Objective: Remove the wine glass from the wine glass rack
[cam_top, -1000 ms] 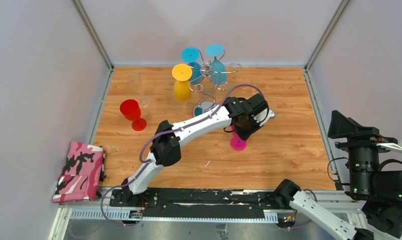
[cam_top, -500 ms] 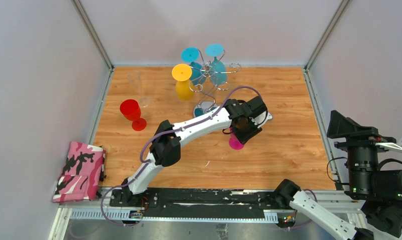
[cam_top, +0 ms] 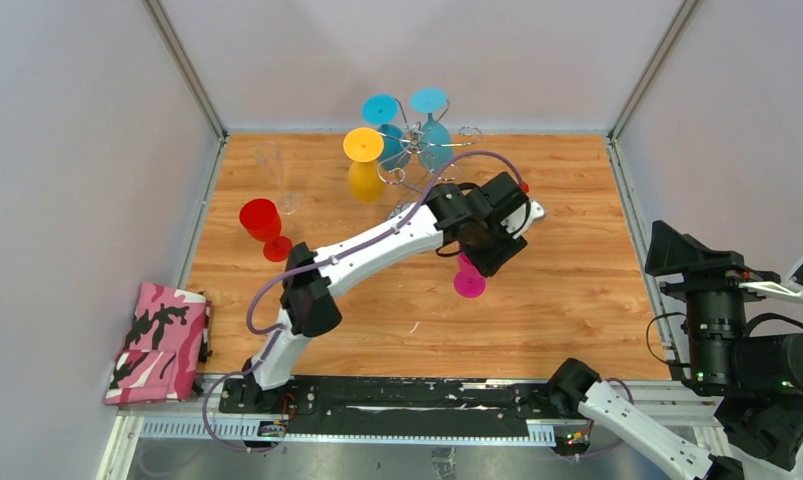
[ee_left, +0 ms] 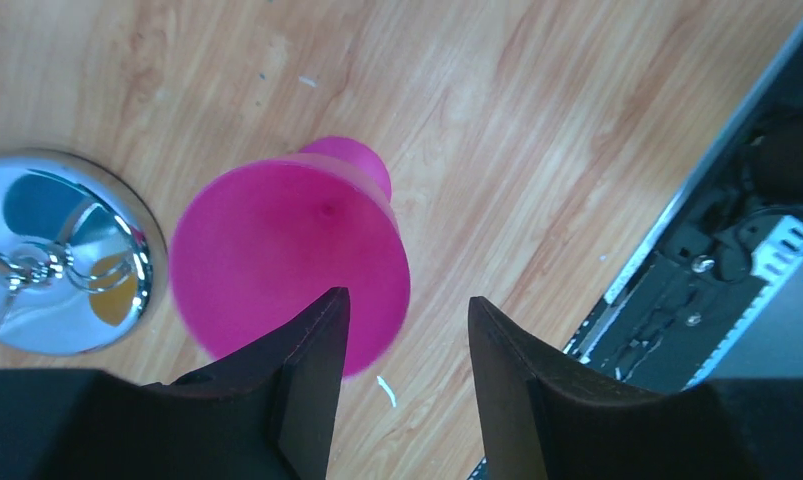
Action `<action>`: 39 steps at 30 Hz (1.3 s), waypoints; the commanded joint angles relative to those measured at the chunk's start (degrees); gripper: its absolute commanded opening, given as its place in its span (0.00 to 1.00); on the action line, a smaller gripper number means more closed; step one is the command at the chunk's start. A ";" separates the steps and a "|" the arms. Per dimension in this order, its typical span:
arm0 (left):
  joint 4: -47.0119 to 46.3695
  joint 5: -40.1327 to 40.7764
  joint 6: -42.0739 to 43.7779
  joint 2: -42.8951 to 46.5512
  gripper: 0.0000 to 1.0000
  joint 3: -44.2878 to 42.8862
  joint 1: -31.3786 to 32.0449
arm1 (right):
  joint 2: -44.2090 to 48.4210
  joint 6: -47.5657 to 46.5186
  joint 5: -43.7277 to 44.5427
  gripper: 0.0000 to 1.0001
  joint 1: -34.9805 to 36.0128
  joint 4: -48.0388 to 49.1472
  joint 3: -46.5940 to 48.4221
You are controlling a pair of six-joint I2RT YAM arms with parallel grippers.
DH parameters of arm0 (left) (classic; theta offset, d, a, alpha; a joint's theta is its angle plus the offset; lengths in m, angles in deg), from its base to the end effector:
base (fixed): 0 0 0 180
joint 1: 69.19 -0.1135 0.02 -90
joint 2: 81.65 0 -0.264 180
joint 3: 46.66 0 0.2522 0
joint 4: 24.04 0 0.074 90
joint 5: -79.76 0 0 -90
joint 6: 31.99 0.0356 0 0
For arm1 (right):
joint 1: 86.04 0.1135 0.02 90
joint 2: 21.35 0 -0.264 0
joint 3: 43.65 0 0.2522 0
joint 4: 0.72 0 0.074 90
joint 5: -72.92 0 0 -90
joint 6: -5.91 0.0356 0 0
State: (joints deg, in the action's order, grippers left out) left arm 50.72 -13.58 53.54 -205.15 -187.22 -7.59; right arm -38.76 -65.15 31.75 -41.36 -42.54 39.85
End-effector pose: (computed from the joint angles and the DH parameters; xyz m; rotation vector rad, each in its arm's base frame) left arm 0.2195 -0.4103 0.3150 1.2909 2.3242 -0.4847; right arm -0.0102 -0.0478 0.4631 0.4957 1.2134 0.4613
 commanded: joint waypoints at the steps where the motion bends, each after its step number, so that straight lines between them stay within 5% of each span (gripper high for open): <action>1: 0.62 -2.32 -0.64 5.20 0.53 -3.75 0.56 | 0.51 1.59 -0.34 0.65 1.09 0.62 -0.80; 13: -4.02 2.82 -8.59 22.01 0.40 -6.96 0.80 | -1.30 0.76 -0.61 0.65 1.19 2.60 -2.20; 16: -18.59 9.20 -12.65 33.89 0.40 5.65 0.79 | -2.17 0.50 -1.54 0.64 1.19 3.63 -2.49; 22: -55.86 21.28 -25.99 63.42 0.45 44.19 -5.63 | -4.40 0.21 -3.50 0.64 1.28 4.59 -2.10; 25: -60.28 28.56 -29.72 72.18 0.45 55.62 -8.08 | -5.27 0.13 -4.07 0.64 1.30 4.90 -2.10; 30: -55.82 35.55 -34.53 76.25 0.48 59.84 -13.50 | -6.14 0.11 -4.34 0.63 1.28 5.63 -2.56; 35: -54.55 20.20 -46.51 74.42 0.50 62.71 -30.95 | -6.32 -0.24 -4.25 0.63 1.28 5.76 -2.63; 39: -68.20 0.33 -59.94 69.96 0.49 70.11 -44.89 | -6.32 -0.72 -3.78 0.63 1.28 5.75 -2.65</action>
State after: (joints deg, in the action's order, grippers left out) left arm -6.22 4.39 8.84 -131.78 -122.79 -43.79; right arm -44.93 -64.80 27.38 -41.01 -38.15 37.71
